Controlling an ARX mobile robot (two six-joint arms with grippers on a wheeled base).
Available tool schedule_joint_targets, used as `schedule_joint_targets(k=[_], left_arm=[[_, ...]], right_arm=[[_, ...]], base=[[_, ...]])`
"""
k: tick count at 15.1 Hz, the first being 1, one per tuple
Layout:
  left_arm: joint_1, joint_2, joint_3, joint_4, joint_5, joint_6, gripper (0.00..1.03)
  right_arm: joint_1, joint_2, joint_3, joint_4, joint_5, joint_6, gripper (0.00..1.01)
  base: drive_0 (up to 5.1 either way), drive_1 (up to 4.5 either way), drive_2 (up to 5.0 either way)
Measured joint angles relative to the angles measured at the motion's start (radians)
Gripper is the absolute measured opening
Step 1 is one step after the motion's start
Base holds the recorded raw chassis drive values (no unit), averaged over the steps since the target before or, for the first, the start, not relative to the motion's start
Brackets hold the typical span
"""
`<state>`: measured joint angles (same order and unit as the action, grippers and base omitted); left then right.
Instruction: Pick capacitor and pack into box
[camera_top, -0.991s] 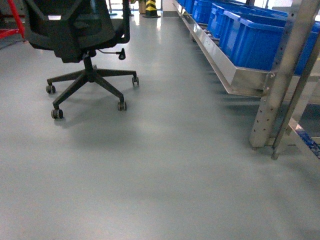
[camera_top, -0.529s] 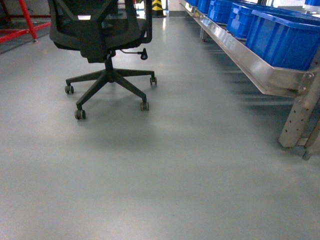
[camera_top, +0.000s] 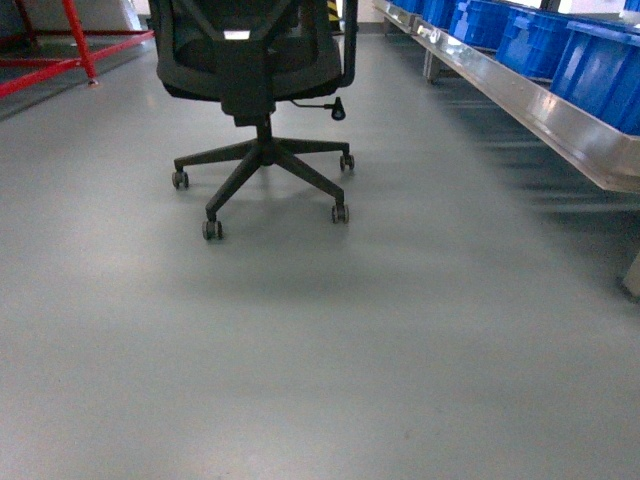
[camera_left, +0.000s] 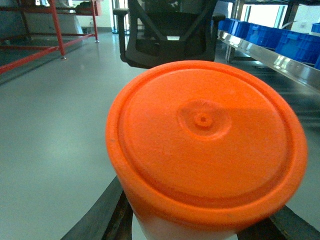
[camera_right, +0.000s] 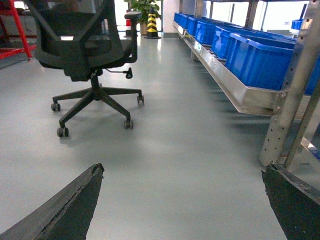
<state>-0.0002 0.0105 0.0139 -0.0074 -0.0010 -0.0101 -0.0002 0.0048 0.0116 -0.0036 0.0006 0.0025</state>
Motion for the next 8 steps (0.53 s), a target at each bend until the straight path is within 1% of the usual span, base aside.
schedule_joint_targets(k=[8], left_arm=[[0.0, 0.0, 0.0, 0.0, 0.0, 0.0, 0.44]], right_arm=[[0.0, 0.0, 0.0, -0.003, 0.0, 0.0, 0.98]], base=[[-5.0, 2.44, 2.4]])
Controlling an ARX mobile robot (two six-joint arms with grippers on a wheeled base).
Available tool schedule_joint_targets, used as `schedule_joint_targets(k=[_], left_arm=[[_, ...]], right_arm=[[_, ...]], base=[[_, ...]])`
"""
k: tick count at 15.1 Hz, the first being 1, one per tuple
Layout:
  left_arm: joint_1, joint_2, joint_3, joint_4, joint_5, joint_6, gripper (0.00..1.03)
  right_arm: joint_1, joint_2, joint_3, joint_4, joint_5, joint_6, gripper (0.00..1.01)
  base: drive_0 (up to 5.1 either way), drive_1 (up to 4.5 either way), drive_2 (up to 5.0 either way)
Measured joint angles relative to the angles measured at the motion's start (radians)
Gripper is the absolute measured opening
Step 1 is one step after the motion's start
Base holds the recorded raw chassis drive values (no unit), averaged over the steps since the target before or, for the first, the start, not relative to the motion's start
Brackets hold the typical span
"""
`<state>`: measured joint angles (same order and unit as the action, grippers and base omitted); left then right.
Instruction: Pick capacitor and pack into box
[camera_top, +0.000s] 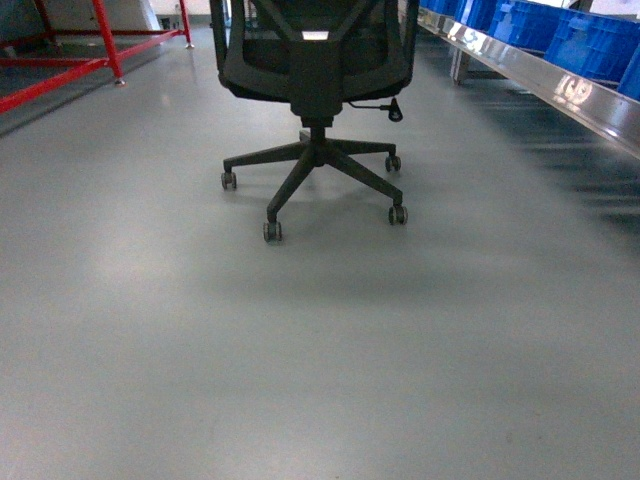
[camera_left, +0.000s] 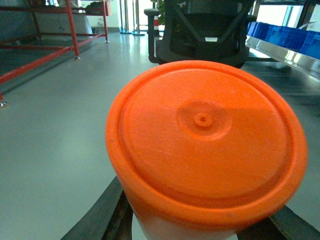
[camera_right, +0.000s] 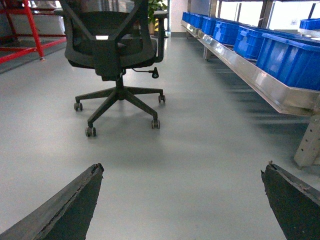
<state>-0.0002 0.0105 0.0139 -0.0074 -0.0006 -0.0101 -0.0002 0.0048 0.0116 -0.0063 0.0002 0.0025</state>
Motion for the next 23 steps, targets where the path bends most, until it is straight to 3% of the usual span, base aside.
schedule_joint_targets(k=[23], left_arm=[[0.0, 0.0, 0.0, 0.002, 0.0, 0.0, 0.44]], right_arm=[[0.0, 0.0, 0.0, 0.002, 0.0, 0.0, 0.98]], base=[[-5.0, 2.47, 2.5]])
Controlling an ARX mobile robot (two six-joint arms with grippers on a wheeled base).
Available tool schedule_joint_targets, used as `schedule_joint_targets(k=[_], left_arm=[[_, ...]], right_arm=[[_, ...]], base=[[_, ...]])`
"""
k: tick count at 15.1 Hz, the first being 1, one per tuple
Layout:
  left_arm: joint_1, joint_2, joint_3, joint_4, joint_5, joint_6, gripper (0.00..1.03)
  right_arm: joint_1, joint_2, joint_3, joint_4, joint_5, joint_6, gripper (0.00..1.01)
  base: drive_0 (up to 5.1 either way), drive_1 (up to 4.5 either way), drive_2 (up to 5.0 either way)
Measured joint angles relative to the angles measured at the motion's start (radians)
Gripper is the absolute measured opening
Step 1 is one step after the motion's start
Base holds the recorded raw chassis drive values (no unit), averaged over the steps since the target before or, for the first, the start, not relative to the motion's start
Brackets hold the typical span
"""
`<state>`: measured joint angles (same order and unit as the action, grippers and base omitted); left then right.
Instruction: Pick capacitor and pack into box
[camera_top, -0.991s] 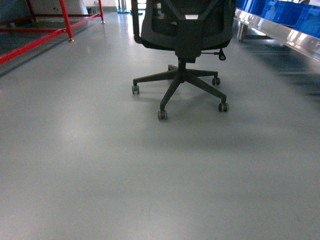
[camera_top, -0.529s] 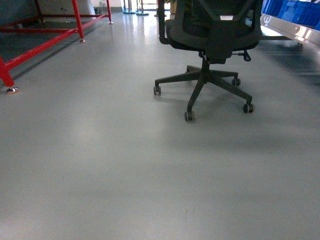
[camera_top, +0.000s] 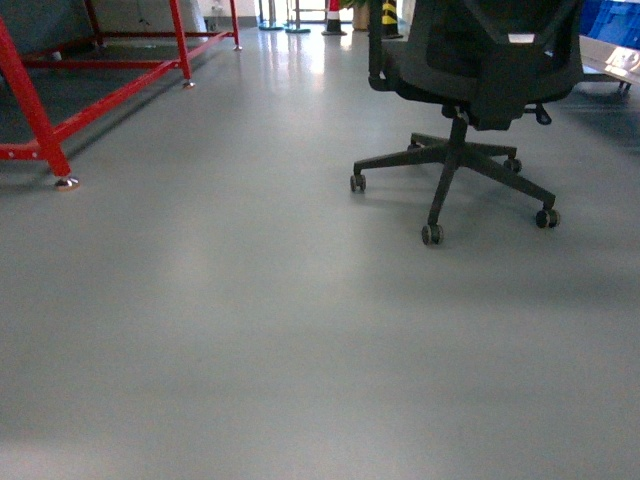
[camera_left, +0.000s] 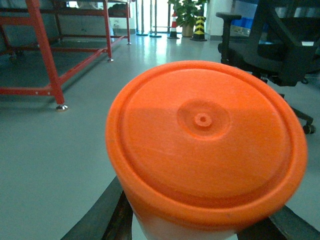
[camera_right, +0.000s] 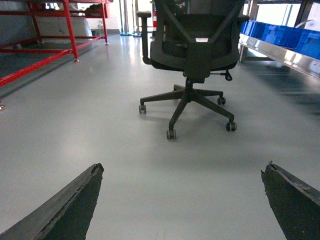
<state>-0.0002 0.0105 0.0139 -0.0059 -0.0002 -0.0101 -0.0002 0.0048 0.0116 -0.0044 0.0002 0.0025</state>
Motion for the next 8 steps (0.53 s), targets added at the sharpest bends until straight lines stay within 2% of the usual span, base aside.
schedule_joint_targets(k=[8], left_arm=[[0.0, 0.0, 0.0, -0.002, -0.001, 0.0, 0.44]], right_arm=[[0.0, 0.0, 0.0, -0.003, 0.0, 0.0, 0.98]], base=[[-5.0, 2.45, 2.4]])
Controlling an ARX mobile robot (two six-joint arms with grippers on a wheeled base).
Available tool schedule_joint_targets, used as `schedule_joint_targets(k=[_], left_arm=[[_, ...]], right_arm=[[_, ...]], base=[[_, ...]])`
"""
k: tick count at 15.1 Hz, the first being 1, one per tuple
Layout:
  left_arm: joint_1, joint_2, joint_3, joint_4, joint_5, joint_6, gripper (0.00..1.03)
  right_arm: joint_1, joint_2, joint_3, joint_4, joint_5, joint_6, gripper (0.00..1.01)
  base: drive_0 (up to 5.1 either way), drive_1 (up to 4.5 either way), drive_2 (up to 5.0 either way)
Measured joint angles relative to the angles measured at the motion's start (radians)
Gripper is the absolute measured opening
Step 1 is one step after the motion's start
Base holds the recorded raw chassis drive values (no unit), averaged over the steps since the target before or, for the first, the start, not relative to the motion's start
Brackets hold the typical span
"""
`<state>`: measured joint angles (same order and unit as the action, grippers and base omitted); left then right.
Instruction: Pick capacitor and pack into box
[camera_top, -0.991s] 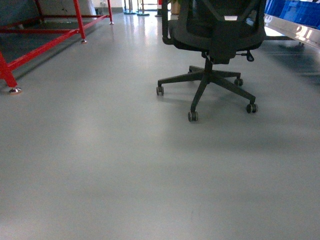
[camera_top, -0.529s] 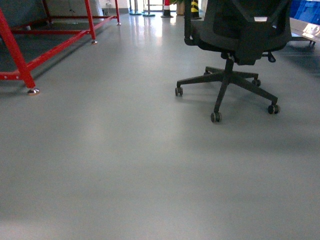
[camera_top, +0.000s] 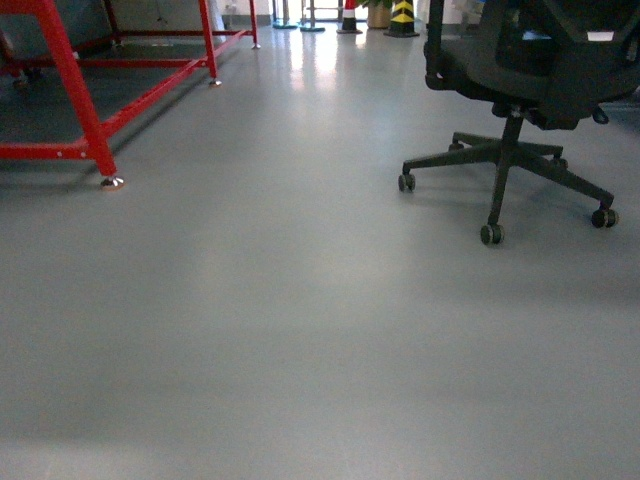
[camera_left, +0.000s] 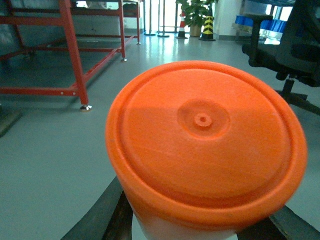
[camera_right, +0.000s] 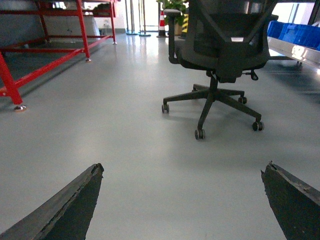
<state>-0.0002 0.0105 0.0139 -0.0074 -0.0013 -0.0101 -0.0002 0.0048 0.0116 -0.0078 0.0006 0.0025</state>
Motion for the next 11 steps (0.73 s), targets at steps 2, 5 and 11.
schedule_joint_targets(k=[2, 5, 11], left_arm=[[0.0, 0.0, 0.0, 0.001, 0.0, 0.0, 0.44], [0.0, 0.0, 0.0, 0.001, 0.002, 0.0, 0.44], [0.0, 0.0, 0.0, 0.0, 0.001, 0.0, 0.44]], right_arm=[[0.0, 0.0, 0.0, 0.004, 0.0, 0.0, 0.98], [0.0, 0.0, 0.0, 0.004, 0.0, 0.0, 0.98], [0.0, 0.0, 0.0, 0.003, 0.0, 0.0, 0.98]], base=[[-5.0, 2.42, 2.4], [-5.0, 2.41, 2.4], [-5.1, 2.39, 2.4]])
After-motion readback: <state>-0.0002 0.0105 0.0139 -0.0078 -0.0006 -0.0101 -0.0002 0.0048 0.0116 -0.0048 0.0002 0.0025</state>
